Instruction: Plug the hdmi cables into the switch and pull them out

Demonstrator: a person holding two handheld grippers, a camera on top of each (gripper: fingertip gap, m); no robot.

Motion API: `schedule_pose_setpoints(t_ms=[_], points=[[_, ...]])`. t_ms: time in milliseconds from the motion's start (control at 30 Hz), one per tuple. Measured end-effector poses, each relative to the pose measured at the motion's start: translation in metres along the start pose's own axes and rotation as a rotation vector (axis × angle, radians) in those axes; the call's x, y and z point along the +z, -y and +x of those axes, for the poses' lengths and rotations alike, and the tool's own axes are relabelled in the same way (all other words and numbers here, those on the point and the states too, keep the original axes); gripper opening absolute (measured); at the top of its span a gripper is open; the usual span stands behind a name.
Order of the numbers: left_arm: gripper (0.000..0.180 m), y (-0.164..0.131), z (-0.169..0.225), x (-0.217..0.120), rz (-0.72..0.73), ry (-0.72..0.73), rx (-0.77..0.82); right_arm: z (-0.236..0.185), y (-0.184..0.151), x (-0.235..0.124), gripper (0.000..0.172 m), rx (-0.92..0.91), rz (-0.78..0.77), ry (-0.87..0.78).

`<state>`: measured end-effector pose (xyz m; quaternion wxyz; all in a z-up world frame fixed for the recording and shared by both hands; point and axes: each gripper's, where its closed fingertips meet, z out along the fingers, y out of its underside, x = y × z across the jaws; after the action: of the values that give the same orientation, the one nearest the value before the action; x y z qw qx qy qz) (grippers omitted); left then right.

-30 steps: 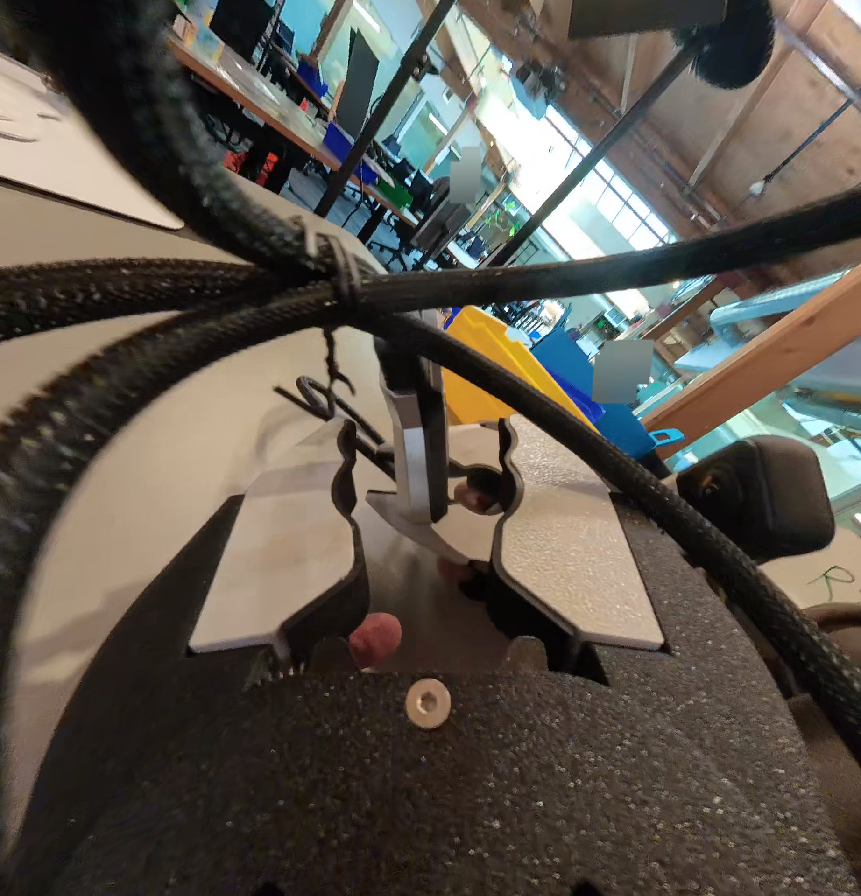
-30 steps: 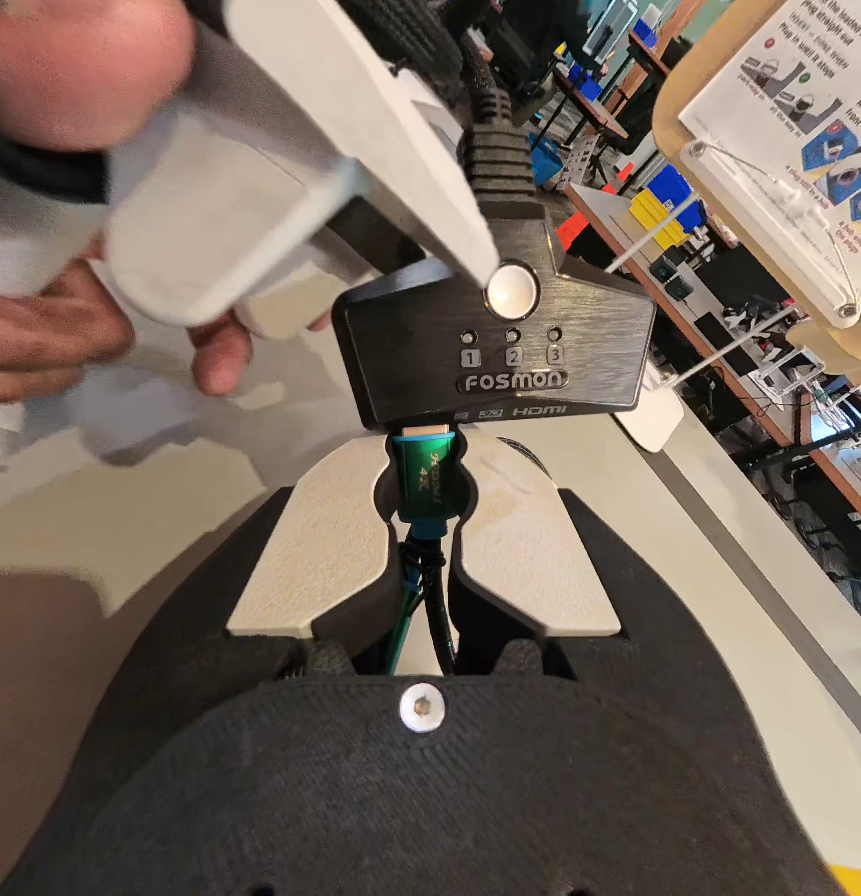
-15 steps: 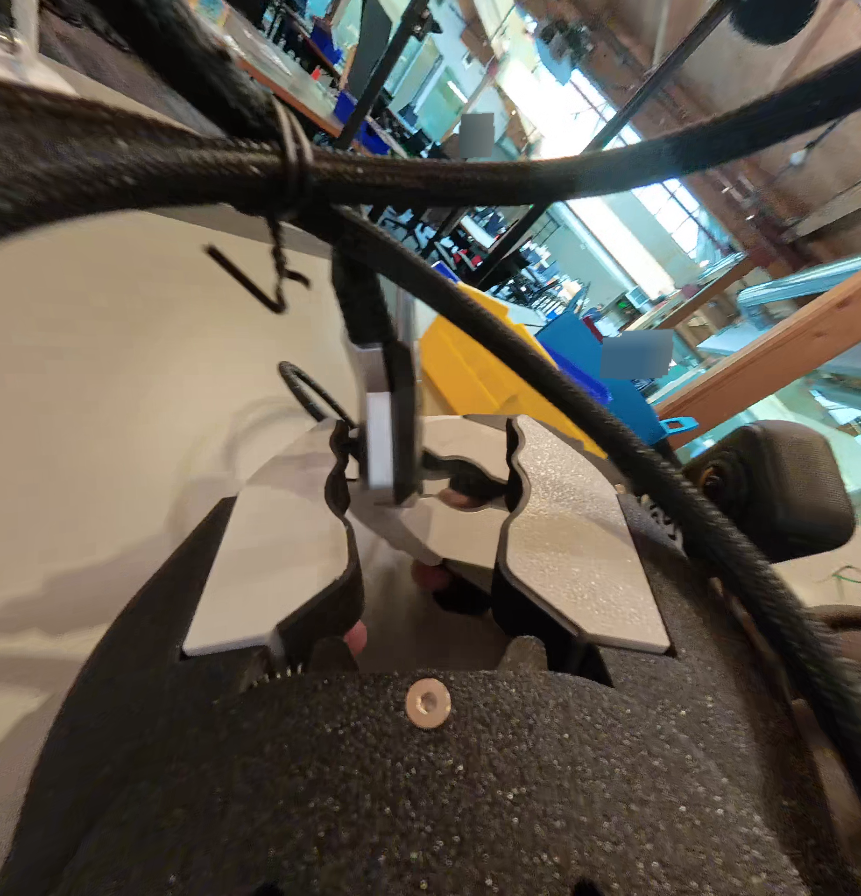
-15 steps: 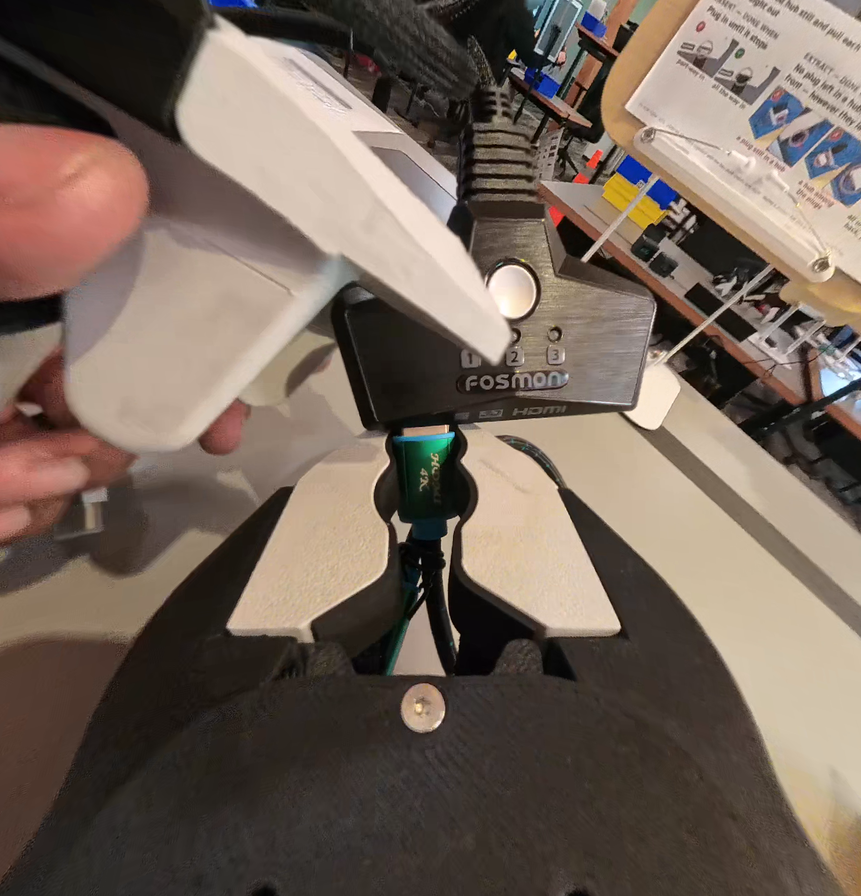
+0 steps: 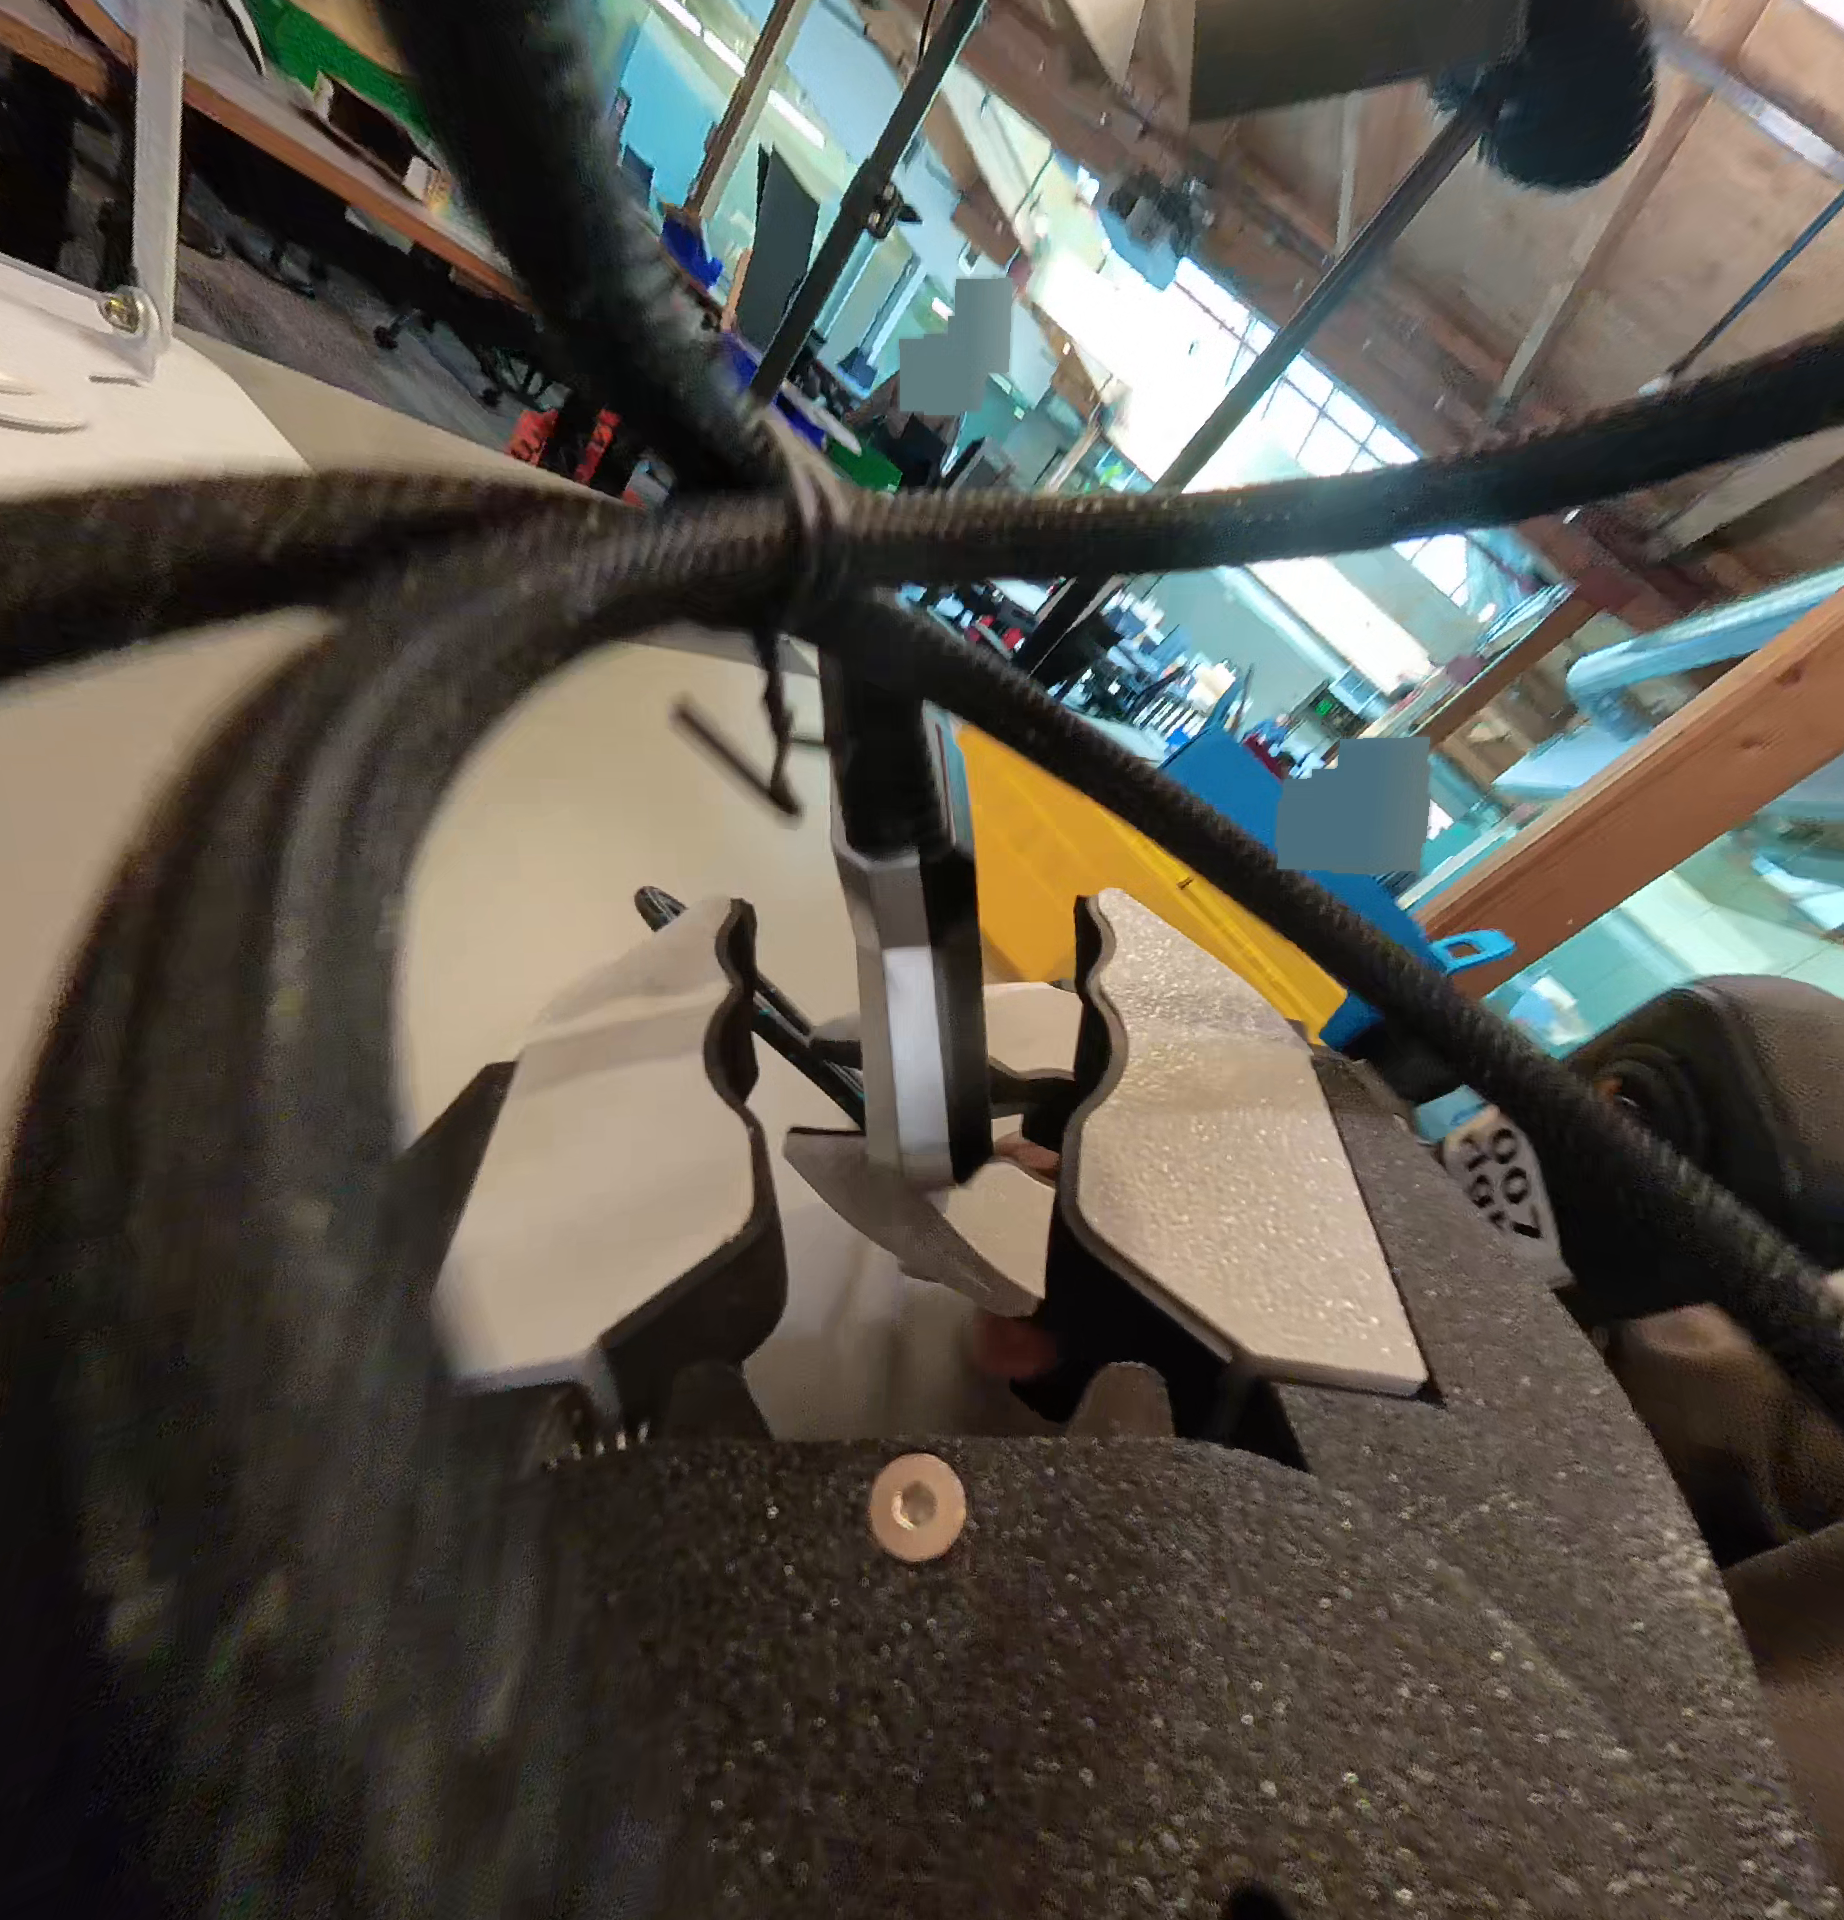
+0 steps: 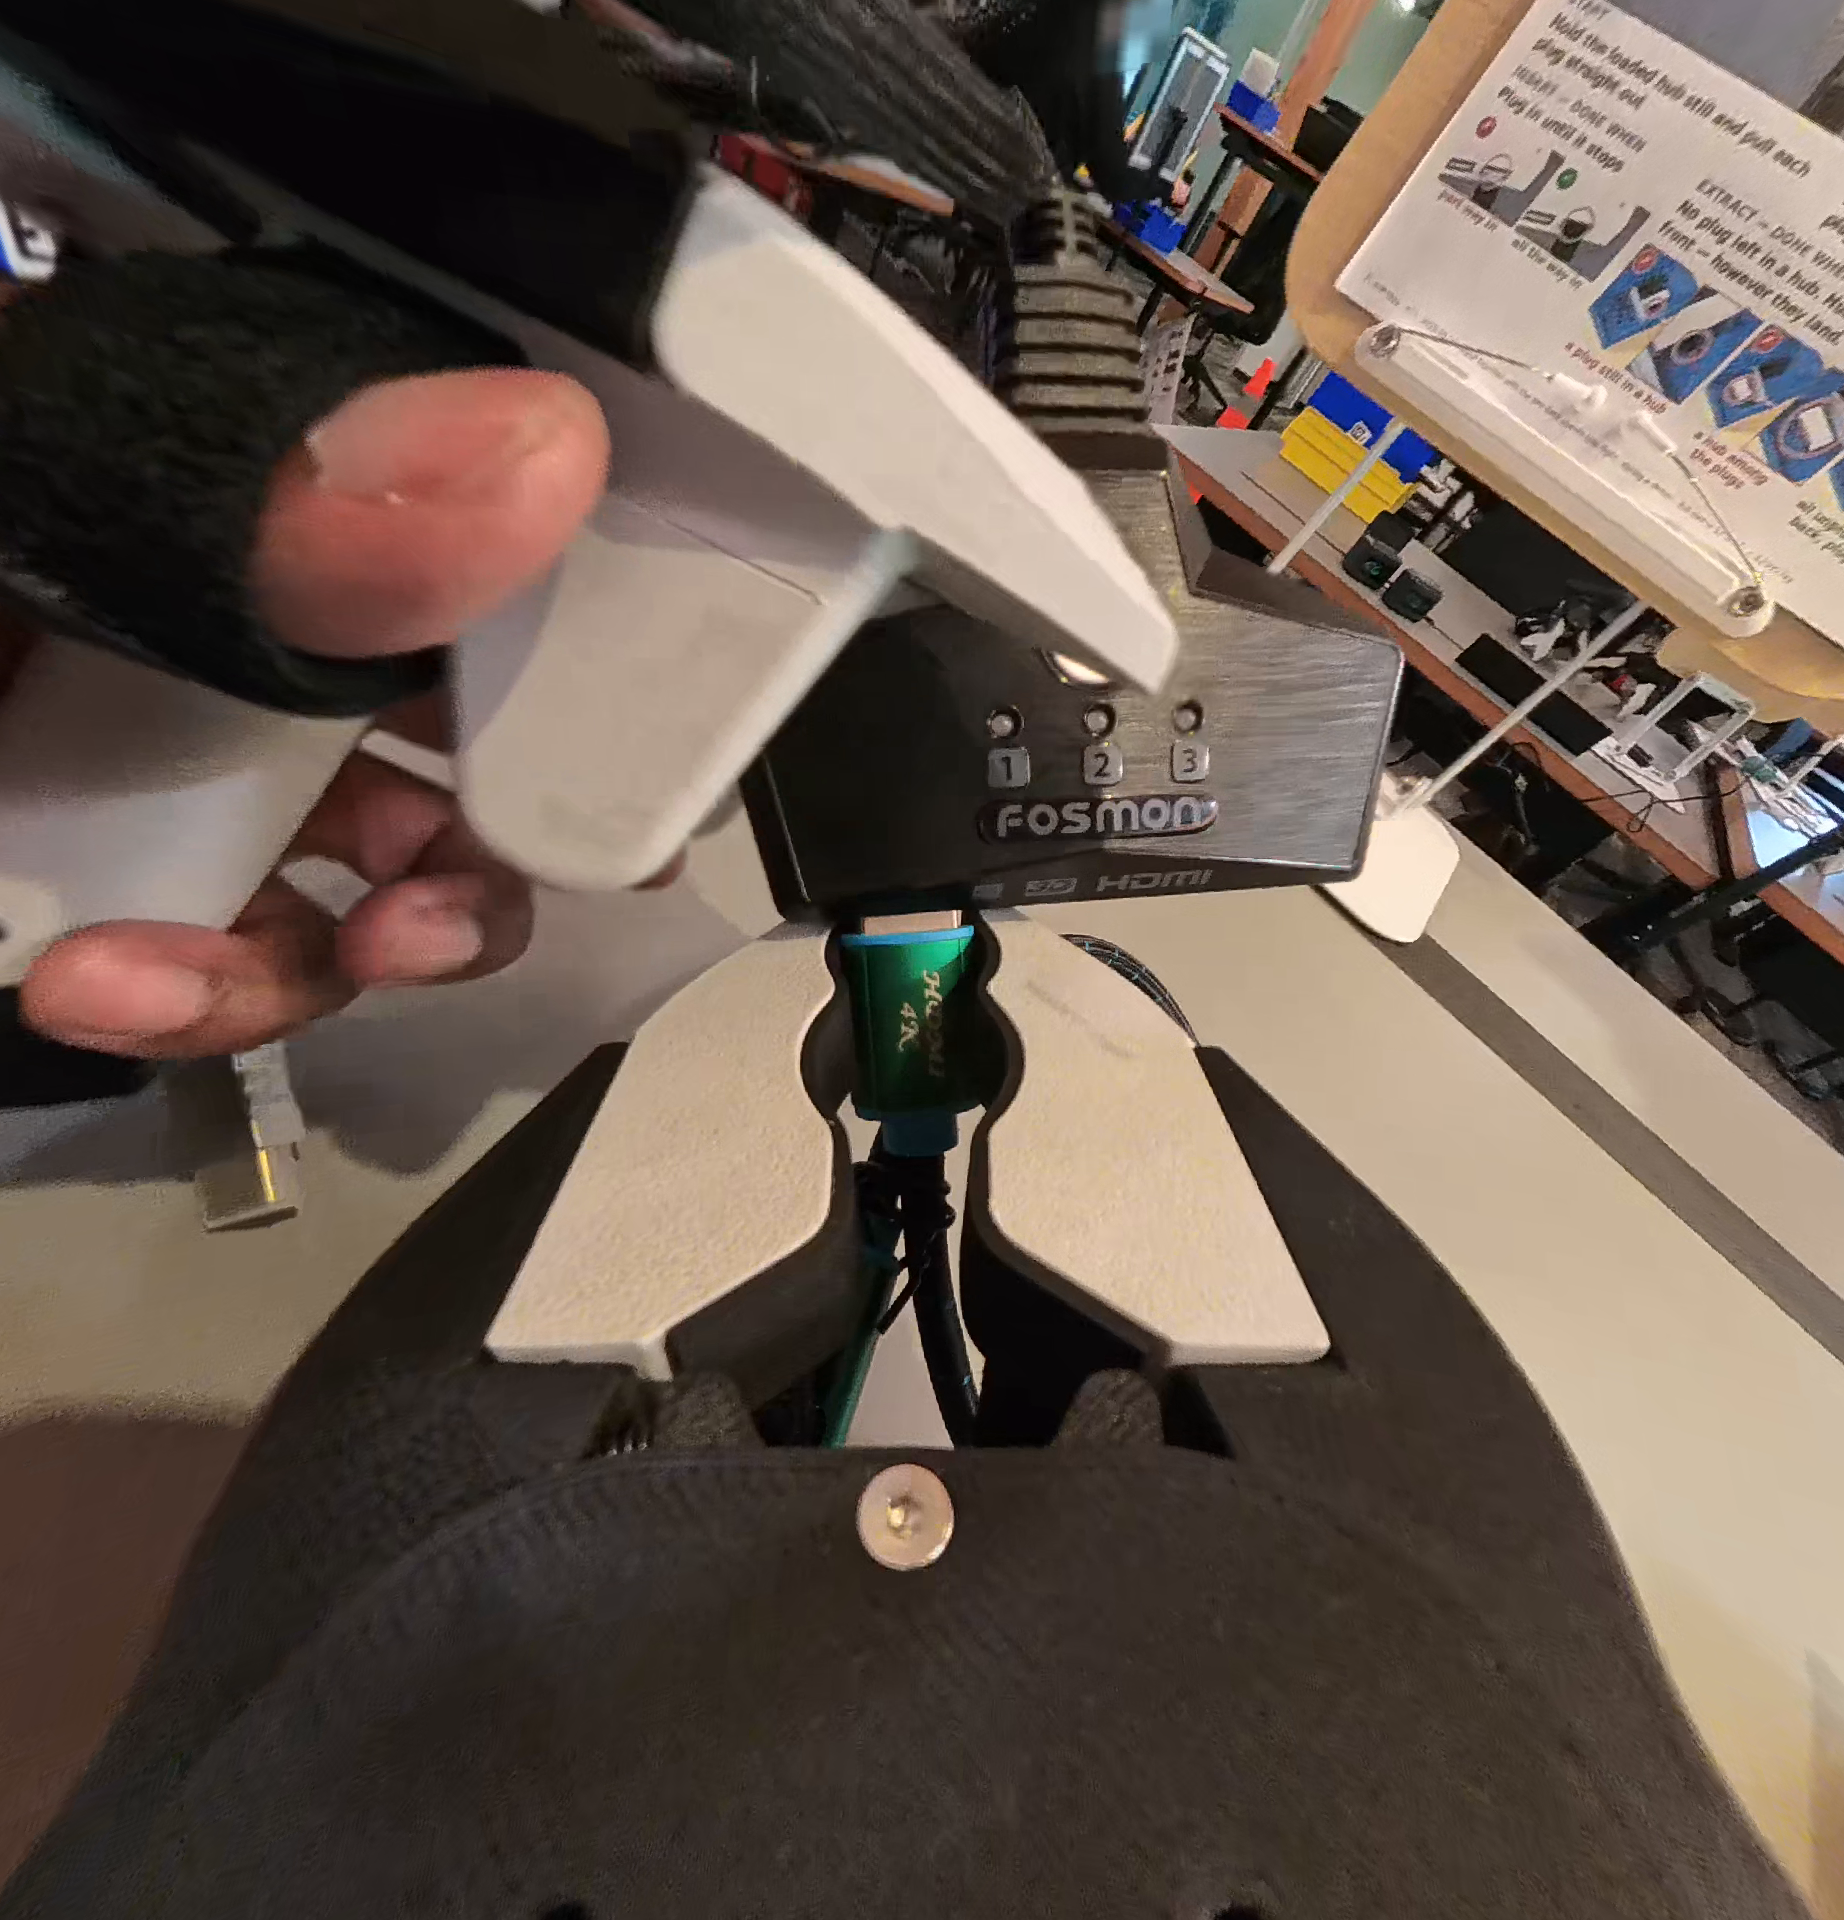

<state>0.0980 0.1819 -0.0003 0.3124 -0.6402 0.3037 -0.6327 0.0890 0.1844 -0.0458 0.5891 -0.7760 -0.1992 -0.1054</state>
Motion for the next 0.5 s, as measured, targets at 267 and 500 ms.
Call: schedule_pose_setpoints(t_ms=[267,500], points=[[0.059,-0.027,0.020,0.011,-0.021,-0.057,-0.118,0.011,-0.004,0.002,0.017,0.151,-0.001,0.023],[0.050,-0.018,0.007,0.008,0.014,-0.017,-0.091,-0.019,0.007,-0.002,0.017,0.057,0.023,0.066]])
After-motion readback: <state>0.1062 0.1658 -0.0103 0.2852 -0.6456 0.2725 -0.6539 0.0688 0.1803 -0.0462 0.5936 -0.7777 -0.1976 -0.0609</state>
